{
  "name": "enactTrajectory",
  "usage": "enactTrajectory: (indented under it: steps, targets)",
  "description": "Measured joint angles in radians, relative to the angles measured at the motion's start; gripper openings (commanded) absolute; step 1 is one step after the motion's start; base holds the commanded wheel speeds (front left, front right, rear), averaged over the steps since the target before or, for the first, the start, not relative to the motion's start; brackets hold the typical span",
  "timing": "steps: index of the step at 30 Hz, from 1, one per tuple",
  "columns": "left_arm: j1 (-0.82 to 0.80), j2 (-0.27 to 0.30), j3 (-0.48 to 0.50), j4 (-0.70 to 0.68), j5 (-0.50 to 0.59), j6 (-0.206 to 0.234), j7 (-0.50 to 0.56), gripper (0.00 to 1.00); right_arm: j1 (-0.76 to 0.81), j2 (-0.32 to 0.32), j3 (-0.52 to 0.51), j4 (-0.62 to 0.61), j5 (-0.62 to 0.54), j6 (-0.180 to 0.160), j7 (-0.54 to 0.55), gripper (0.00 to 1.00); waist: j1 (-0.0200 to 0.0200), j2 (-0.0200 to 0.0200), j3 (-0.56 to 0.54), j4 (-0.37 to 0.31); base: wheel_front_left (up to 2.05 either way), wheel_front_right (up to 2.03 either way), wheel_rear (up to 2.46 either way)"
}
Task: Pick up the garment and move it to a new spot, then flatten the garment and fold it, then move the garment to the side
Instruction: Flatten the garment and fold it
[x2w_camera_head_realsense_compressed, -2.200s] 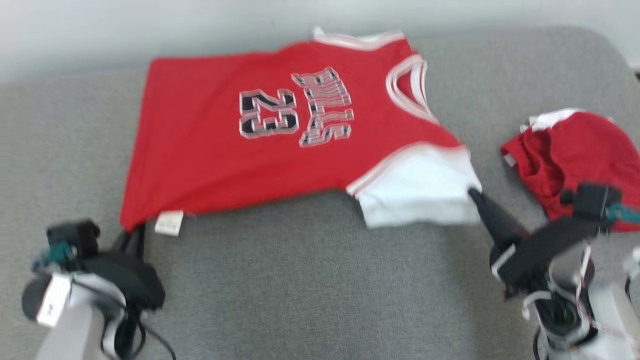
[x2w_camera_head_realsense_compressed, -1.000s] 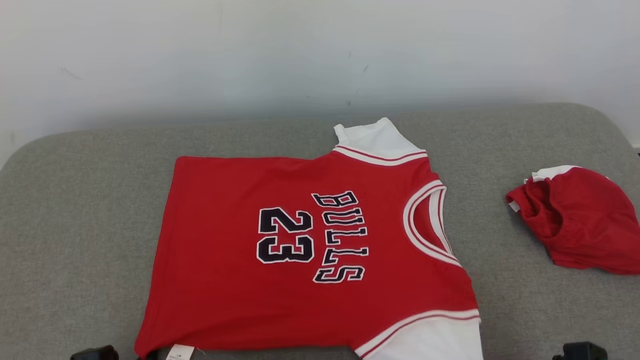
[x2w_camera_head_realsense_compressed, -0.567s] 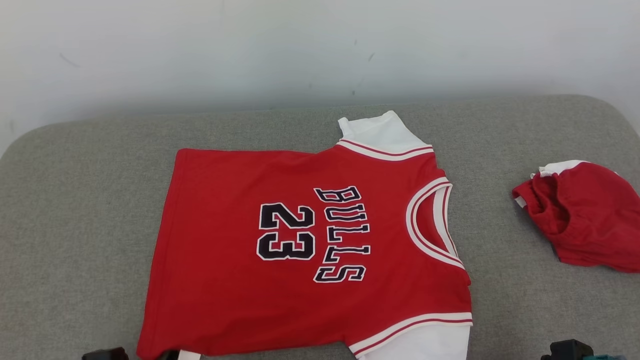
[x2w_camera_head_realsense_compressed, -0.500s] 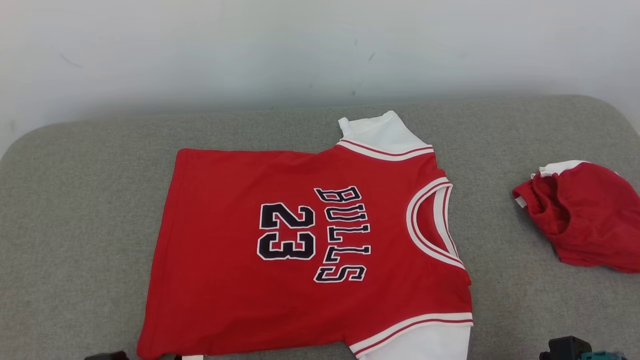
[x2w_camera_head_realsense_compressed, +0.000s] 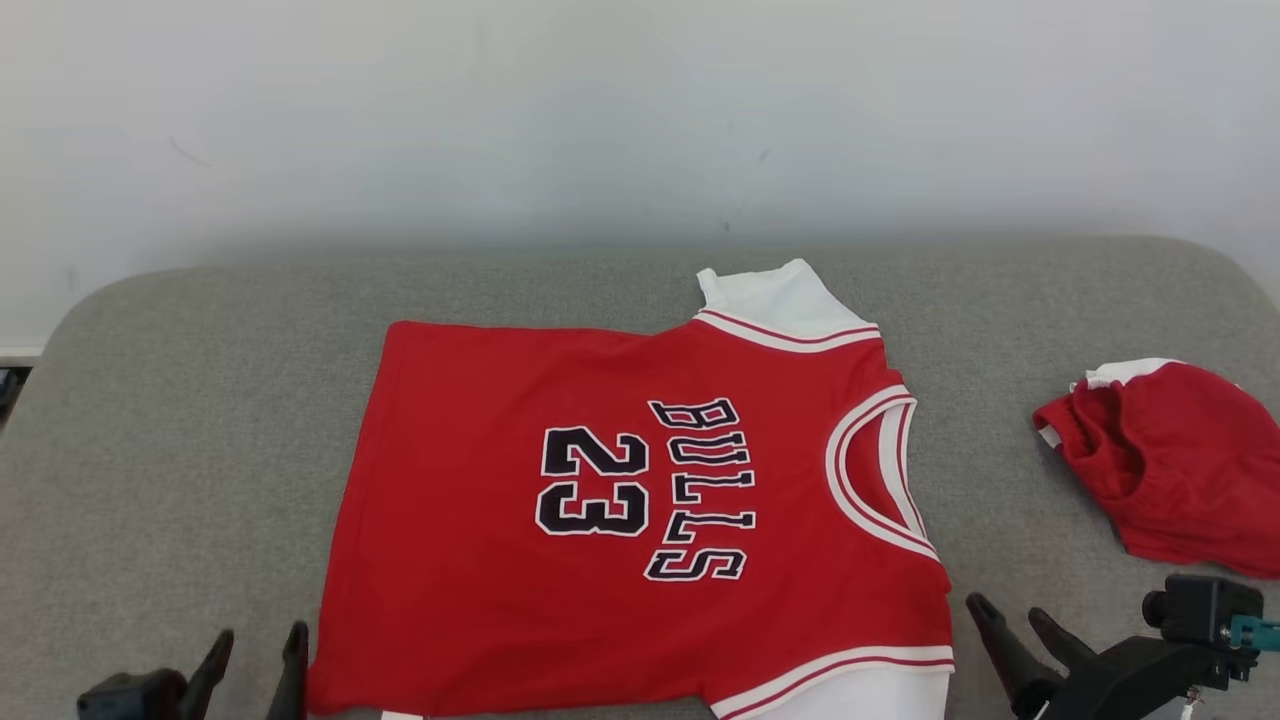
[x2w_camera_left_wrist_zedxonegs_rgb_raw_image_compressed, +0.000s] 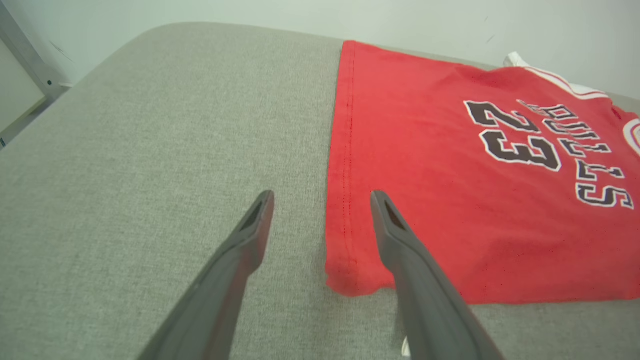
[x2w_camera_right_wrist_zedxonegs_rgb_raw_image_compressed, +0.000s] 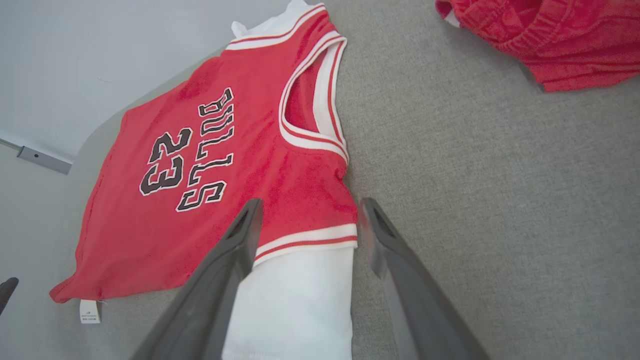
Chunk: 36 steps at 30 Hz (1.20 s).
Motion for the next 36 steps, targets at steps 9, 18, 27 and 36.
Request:
enactTrajectory:
  steps: [9, 18, 27, 36]
  targets:
    - [-0.006, -0.068, -0.005, -0.185, 0.046, 0.076, -0.103, 1.00, -0.069, 0.013, 0.026, 0.023, -0.110, 0.015, -0.189, 1.00, 0.0000, 0.0000, -0.058, 0.020, 0.00, 0.00, 0.00]
    - [0.054, -0.063, -0.028, -0.240, 0.075, 0.084, -0.108, 1.00, -0.085, -0.014, 0.042, 0.078, -0.206, 0.037, -0.314, 1.00, -0.0001, -0.0001, -0.094, -0.002, 0.00, 0.00, 0.00]
    - [0.075, -0.058, -0.026, -0.261, 0.076, 0.093, -0.069, 1.00, -0.083, -0.058, 0.050, 0.132, -0.270, 0.052, -0.390, 1.00, -0.0001, 0.0000, -0.112, -0.025, 0.00, 0.00, 0.00]
    - [0.096, -0.051, -0.018, -0.280, 0.076, 0.096, -0.035, 1.00, -0.082, -0.050, 0.053, 0.157, -0.268, 0.067, -0.435, 1.00, -0.0001, 0.0000, -0.109, -0.032, 0.00, 0.00, 0.00]
